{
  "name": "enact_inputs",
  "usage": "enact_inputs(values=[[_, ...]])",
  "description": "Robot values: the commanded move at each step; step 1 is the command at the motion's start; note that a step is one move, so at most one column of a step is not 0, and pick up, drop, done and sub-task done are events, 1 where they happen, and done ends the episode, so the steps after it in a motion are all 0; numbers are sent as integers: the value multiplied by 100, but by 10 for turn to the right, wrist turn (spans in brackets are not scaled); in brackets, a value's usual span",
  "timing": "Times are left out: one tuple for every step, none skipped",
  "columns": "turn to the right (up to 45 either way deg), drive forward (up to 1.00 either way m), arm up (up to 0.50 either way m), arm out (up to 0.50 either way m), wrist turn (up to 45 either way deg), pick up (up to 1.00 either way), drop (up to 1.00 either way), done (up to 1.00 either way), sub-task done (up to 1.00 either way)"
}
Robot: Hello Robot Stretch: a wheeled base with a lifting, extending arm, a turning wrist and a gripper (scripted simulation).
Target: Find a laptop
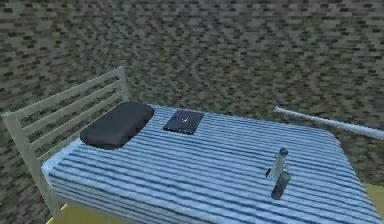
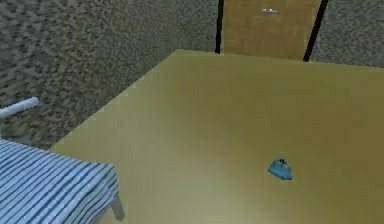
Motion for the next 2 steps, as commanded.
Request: enact_inputs(values=[[0, 5, 0, 0, 0, 0, 0, 0, 0], [0, 0, 0, 0, 0, 0, 0, 100, 0]])
